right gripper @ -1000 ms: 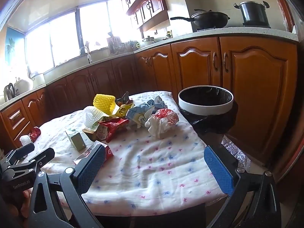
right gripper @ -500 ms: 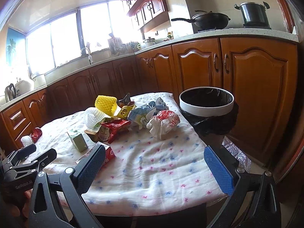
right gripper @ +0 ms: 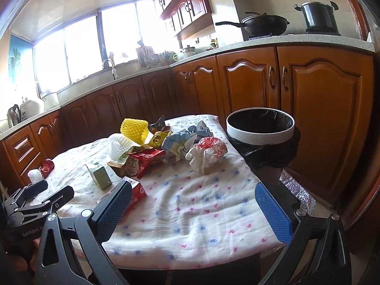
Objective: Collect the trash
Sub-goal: 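Move both tools toward the trash pile on the table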
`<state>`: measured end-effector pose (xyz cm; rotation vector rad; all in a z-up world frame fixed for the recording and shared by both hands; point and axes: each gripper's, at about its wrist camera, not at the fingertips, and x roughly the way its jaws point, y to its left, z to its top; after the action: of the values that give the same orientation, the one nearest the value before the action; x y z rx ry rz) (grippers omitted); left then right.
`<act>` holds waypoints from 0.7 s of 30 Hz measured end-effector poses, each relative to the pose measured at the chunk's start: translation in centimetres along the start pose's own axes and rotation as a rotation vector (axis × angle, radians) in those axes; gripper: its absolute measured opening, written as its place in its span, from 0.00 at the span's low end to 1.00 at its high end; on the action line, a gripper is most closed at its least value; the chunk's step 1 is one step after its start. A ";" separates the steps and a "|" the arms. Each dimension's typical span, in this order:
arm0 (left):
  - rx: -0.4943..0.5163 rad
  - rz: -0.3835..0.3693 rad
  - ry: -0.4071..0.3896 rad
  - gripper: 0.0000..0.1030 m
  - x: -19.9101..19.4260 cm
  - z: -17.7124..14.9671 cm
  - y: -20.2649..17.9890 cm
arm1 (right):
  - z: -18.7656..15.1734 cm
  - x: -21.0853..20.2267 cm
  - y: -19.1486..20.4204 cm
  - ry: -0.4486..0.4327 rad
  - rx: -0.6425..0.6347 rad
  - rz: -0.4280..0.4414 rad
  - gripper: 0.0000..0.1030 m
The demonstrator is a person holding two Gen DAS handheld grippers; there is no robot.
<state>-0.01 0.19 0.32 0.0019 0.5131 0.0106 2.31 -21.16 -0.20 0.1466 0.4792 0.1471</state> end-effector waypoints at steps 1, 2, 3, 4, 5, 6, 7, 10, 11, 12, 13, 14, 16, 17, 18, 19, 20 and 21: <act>0.001 -0.001 0.001 1.00 0.0 0.0 0.0 | 0.0 0.0 0.0 0.000 0.000 0.001 1.00; 0.001 -0.001 0.002 1.00 0.1 0.0 0.0 | 0.0 -0.1 -0.1 0.000 0.001 0.003 1.00; 0.002 -0.001 0.002 1.00 0.1 0.0 -0.1 | 0.0 0.0 -0.1 -0.001 0.001 0.004 1.00; 0.003 -0.001 0.003 1.00 0.2 0.0 -0.1 | 0.0 0.0 -0.1 0.000 0.001 0.005 1.00; 0.004 -0.002 0.003 1.00 0.2 0.0 -0.2 | 0.0 0.0 -0.1 0.000 0.001 0.004 1.00; 0.005 -0.002 0.004 1.00 0.3 0.0 -0.2 | 0.0 0.0 -0.1 0.001 0.002 0.004 1.00; 0.006 -0.002 0.005 1.00 0.3 0.0 -0.3 | 0.0 0.0 0.0 0.001 0.003 0.005 1.00; 0.007 -0.004 0.009 1.00 0.5 0.0 -0.3 | 0.0 0.1 -0.1 0.005 0.004 0.008 1.00; 0.008 -0.004 0.012 1.00 0.6 0.0 -0.4 | 0.0 0.2 -0.2 0.008 0.006 0.009 1.00; 0.009 -0.006 0.014 1.00 0.8 0.0 -0.4 | 0.0 0.3 -0.2 0.010 0.007 0.012 1.00; 0.010 -0.007 0.017 1.00 0.9 0.1 -0.5 | 0.0 0.4 -0.3 0.013 0.009 0.014 1.00; 0.010 -0.008 0.018 1.00 0.9 0.1 -0.5 | 0.0 0.5 -0.5 0.017 0.010 0.016 1.00; 0.014 -0.014 0.025 1.00 1.3 0.2 -0.6 | 0.1 0.9 -0.6 0.025 0.014 0.017 1.00; 0.014 -0.019 0.030 1.00 1.5 0.3 -0.7 | 0.1 1.1 -0.7 0.029 0.016 0.020 1.00; 0.014 -0.023 0.036 1.00 1.7 0.4 -0.7 | 0.2 1.2 -0.9 0.033 0.020 0.021 1.00; 0.013 -0.026 0.040 1.00 1.9 0.5 -0.7 | 0.3 1.3 -0.9 0.036 0.021 0.022 1.00; 0.014 -0.027 0.042 1.00 2.0 0.5 -0.7 | 0.3 1.5 -1.0 0.038 0.020 0.023 1.00; 0.016 -0.030 0.045 1.00 2.3 0.7 -0.7 | 0.4 1.6 -1.1 0.041 0.020 0.021 1.00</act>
<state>2.32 -0.53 -0.17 0.0099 0.5583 -0.0234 4.05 -21.98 -0.78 0.1682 0.5204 0.1667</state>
